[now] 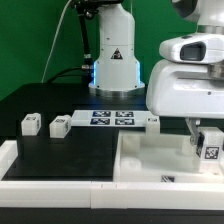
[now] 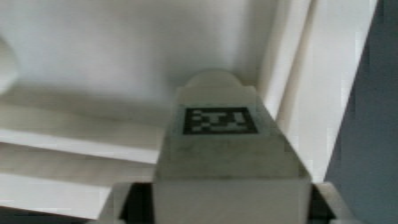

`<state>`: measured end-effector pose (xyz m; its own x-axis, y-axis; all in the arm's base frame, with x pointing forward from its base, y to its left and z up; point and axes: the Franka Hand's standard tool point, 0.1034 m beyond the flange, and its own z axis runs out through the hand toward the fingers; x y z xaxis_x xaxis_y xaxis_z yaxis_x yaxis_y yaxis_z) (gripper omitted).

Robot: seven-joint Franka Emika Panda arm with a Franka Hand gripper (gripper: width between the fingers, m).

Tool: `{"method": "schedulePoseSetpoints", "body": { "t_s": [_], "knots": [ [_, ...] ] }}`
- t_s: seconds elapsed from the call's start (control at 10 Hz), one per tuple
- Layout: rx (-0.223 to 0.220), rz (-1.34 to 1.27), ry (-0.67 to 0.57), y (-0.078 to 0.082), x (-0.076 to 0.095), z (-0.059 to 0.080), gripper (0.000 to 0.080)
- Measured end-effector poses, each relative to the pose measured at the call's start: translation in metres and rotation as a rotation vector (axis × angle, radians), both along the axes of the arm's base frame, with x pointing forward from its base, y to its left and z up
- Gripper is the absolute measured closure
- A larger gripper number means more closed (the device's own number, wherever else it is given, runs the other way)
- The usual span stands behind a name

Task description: Assemble one leg

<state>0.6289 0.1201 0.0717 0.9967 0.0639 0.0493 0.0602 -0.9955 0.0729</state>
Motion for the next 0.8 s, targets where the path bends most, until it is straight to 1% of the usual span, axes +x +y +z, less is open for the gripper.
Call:
{"method": "schedulePoseSetpoints", "body": {
  "t_s": [0.1, 0.2, 0.3, 0.4, 0.5, 0.6, 0.7, 0.8],
  "knots": [
    [0.003, -0.039, -0.003, -0.004, 0.001, 0.0, 0.0506],
    [0.024, -0.188, -0.013, -0.007, 0.002, 0.0, 0.0506],
    [0.047, -0.378, -0.025, -0.006, 0.003, 0.0, 0.0506],
    [0.056, -0.526, -0.034, -0.011, 0.003, -0.001, 0.0506],
    [0.053, -0.689, -0.04, -0.022, 0.003, 0.0, 0.0506],
    [0.029, -0.809, -0.03, -0.03, 0.0, 0.0, 0.0505],
    [-0.004, -0.902, -0.018, -0.035, -0.005, 0.001, 0.05],
    [-0.048, -1.059, -0.024, -0.039, -0.012, 0.001, 0.0493]
  ]
}}
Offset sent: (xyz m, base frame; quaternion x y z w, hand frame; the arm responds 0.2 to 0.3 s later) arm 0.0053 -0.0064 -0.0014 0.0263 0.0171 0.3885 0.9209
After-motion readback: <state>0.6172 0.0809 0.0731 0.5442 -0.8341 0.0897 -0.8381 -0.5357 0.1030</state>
